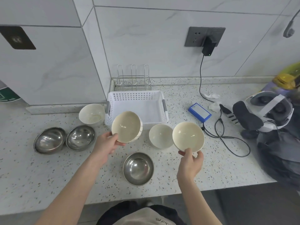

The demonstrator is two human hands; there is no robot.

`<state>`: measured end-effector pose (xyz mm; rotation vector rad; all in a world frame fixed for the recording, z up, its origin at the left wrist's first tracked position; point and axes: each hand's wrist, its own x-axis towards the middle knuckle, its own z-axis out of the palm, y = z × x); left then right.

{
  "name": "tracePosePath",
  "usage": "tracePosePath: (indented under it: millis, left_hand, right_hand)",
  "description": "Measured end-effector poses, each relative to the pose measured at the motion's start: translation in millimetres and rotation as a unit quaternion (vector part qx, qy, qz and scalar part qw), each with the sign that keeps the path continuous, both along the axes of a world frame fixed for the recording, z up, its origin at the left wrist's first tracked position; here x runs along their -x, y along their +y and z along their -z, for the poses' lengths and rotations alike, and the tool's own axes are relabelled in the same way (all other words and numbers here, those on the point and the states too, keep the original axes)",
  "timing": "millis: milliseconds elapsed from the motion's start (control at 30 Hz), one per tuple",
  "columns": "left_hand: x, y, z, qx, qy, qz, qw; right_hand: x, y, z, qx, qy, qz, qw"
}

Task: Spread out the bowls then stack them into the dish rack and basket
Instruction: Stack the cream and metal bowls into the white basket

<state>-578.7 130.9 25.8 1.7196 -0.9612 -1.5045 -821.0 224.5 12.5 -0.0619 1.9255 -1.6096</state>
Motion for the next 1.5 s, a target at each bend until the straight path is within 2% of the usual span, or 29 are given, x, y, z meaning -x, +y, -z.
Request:
tracePosePath:
  millis: [167, 333, 500, 633, 867, 1100, 1500]
  left_hand:
    - [-18, -15, -16, 0.020, 0.050, -0.026, 0.998]
    - [-46, -25, -23, 0.022, 0.025, -0.059, 0.998]
    - [-63, -33, -20, 0.013, 0.001, -0.067, 0.998]
    - [-69, -42, -18, 0.006, -0.004, -0.072, 0.997]
    - [-76, -50, -18, -0.019, 0.045, -0.078, 0.996]
    - [-73, -69, -22, -0.006, 0.035, -0.109, 0.993]
    - [-83, -89, -20, -0.019, 0.024, -0.121, 0.992]
  right_hand:
    - [-5, -46, -27, 0.054, 0.033, -0.079, 0.995]
    - [-19, -101, -51, 0.024, 0.072, -0.202, 0.976]
    - [-43, -156, -50, -0.049, 0.104, -0.360, 0.926]
    - [-63, -190, -35, -0.095, 0.115, -0.433, 0.889]
    - [-85, -224, 3, -0.122, 0.076, -0.464, 0.874]
    - [-99, -251, 18, -0.149, 0.051, -0.493, 0.856]
    - [-115, -257, 39, -0.152, -0.008, -0.433, 0.889]
